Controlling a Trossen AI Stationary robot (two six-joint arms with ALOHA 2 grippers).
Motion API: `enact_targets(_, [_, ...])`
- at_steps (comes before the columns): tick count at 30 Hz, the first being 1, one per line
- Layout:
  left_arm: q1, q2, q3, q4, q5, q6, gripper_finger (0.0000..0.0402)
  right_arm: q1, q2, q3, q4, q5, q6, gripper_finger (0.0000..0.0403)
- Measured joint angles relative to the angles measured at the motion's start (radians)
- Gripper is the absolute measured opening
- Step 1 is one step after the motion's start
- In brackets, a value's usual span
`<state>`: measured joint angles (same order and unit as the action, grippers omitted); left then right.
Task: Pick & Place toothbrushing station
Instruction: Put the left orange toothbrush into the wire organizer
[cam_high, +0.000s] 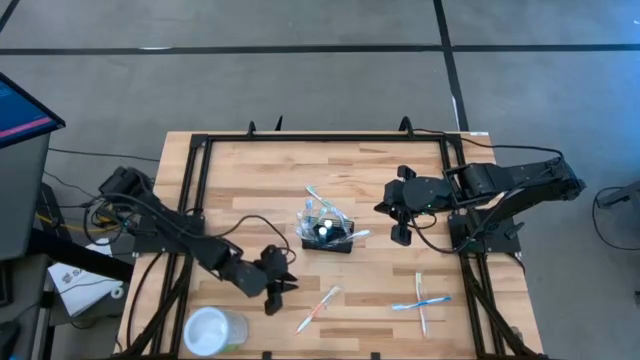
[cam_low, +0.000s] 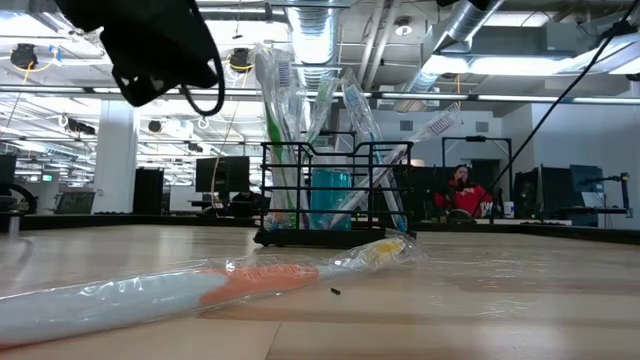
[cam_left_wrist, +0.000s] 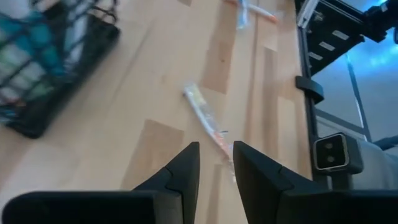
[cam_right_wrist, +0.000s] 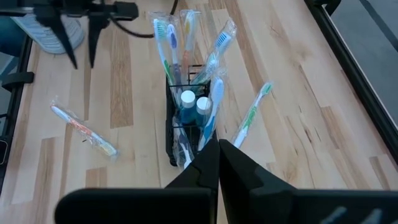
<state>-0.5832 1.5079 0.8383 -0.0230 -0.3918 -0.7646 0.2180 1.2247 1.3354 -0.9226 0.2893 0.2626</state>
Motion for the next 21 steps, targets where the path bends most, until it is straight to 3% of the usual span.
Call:
enact_targets(9, [-0.015, 0.111, 0.065, -0.006, 0.06, -0.151, 0.0092, 0.0, 0.0, 0.0, -0.004, -0.003, 0.0, 0.0])
enact_targets(21, [-0.004, 0.262, 0.196, -0.074, 0.113, -0.215, 0.0083, 0.0, 0.0, 0.0, -0.005, -0.004, 0.017, 0.0])
